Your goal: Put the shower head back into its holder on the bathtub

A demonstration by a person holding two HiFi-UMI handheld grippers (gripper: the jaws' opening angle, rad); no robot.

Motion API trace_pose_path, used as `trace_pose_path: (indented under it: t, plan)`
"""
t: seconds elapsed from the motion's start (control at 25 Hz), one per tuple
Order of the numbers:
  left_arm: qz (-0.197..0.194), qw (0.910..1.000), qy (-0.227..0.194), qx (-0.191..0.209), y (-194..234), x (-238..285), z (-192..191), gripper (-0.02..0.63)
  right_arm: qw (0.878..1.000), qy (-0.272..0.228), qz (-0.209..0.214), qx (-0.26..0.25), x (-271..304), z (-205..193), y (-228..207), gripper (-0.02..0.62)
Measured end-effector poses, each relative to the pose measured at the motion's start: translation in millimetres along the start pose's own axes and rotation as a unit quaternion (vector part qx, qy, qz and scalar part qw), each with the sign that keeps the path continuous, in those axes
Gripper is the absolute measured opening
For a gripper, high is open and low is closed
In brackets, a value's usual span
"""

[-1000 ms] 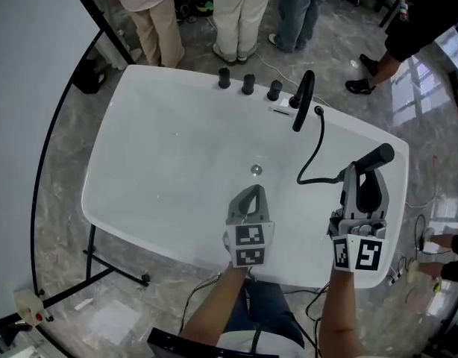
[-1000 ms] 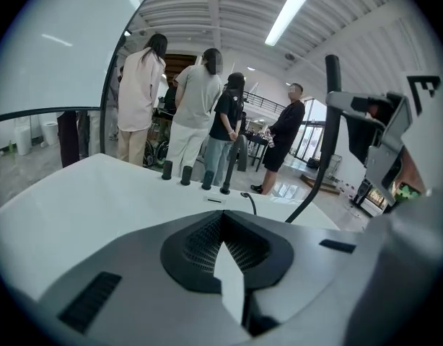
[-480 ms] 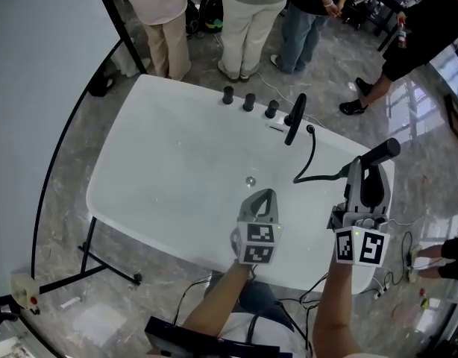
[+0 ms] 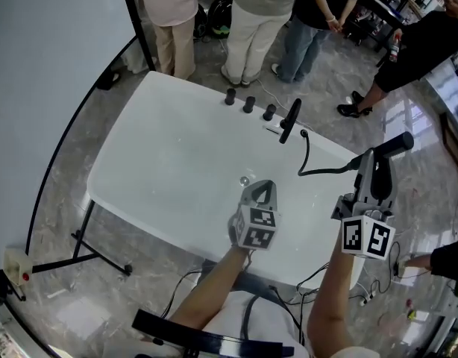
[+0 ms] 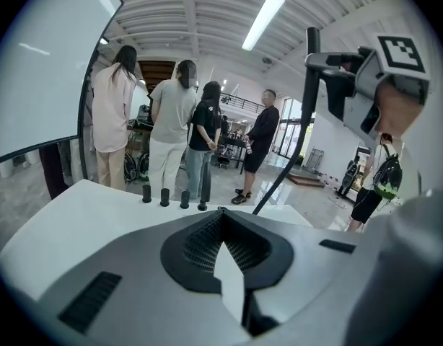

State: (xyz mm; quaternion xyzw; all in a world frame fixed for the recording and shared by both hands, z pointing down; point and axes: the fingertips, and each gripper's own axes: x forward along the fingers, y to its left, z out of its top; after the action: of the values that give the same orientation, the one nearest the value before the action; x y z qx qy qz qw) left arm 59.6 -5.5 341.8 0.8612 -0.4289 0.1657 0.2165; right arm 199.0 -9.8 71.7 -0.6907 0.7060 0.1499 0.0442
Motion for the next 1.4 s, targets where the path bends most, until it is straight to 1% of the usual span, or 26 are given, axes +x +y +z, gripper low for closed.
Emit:
trace_pose_path:
  t: [0.24, 0.6, 0.76, 0.92, 1.4]
  plan:
    - [-0.025, 0.9993, -0.009, 0.027, -23.7, -5.9, 15.2, 0.002, 1.0, -0.02, 0.003, -0.01, 4.2, 25.6, -5.1, 0.129]
    - [-0.045, 0.997, -0.022, 0.058, -39.5, -3.8, 35.4, 0.002, 0.999, -0.036, 0.009, -0.015, 19.0, 37.5, -13.3, 0.129]
    - [-0.045, 0.9958, -0.023, 0.076, -39.4, -3.8, 41.6, 0.002, 0.999, -0.051, 0.008, -0.018, 24.3, 48.9, -20.5, 0.129]
    - [-0.045, 0.9958, -0.025, 0.076, -40.9, -0.7, 43.9, 0.002, 0.998, -0.06, 0.01, -0.031, 33.6, 58.7, -26.9, 0.129]
    - [-0.042, 0.9965, -0.023, 0.068, -39.2, 1.5, 43.0, 0.002, 0.997, -0.067, -0.004, -0.048, 55.2, 62.2, -36.6, 0.129]
